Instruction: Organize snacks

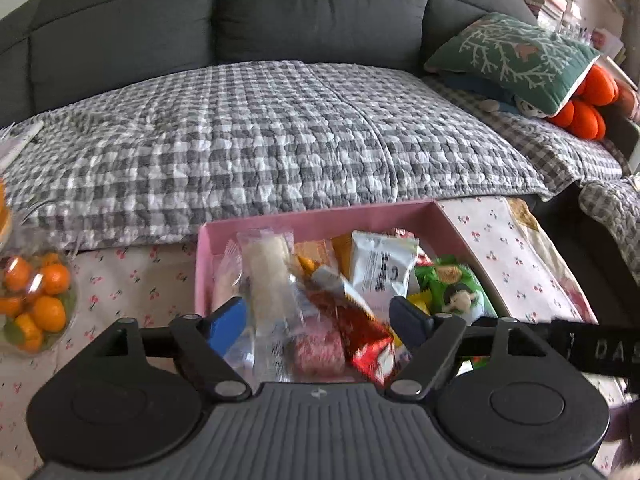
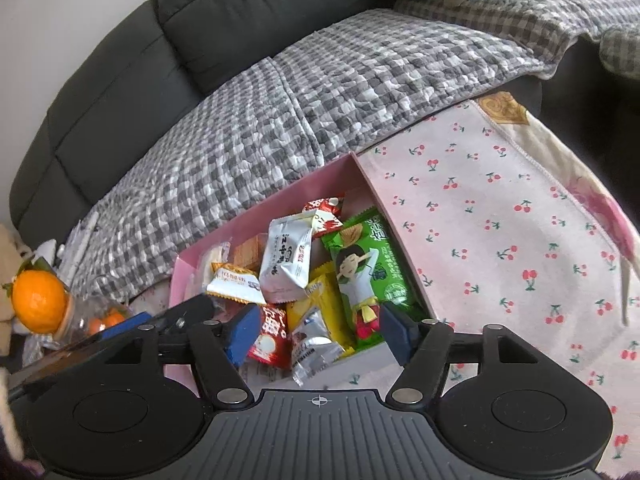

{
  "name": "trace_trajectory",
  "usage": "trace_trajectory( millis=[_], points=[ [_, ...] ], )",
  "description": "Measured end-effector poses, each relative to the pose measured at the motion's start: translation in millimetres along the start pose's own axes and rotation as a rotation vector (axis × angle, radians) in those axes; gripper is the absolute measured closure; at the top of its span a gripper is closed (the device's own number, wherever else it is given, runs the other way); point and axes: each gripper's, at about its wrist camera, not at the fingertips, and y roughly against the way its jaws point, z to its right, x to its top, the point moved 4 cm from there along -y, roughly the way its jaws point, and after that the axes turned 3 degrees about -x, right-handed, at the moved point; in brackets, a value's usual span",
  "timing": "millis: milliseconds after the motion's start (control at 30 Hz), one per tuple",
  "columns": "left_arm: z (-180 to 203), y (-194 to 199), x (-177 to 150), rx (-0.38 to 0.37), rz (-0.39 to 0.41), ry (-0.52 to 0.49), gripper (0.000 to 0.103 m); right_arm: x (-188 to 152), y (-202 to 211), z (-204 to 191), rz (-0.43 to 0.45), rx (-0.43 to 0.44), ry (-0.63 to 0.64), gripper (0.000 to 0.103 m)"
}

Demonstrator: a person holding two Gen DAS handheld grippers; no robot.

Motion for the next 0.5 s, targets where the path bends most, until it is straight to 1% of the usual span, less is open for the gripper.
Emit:
trace_trajectory(
  millis=[33,67,133,200,267,300,333,500],
  points=[
    [1,3,-3,0.005,-0.004,0.000,0.023,0,2,1,-0.002,-0.003,0.005,0.036],
    [1,6,-6,0.013,-0.007,0.002,0.018,-1,5,1,-0.003,-0.005,0.011,0.035],
    [2,12,-11,0.037,-0.008,0.011,0.012,-4,11,2,-0.006,-0.007,0.026,0.029],
    [1,18,-17,0.053,-0.011,0.021,0.009,-7,16,3,-0.008,-0.015,0.046,0.027],
    [1,24,-23,0.070,-0.020,0.033,0.004,-11,22,5,-0.013,-0.026,0.078,0.021],
    [1,26,-27,0.078,-0.023,0.038,0.003,-13,25,6,-0.012,-0.034,0.094,0.018],
    [1,29,-30,0.084,-0.027,0.043,0.001,-15,28,6,-0.012,-0.043,0.113,0.016],
    [3,44,-51,0.112,-0.055,0.063,0.001,-24,46,12,-0.019,-0.059,0.202,0.016]
  ],
)
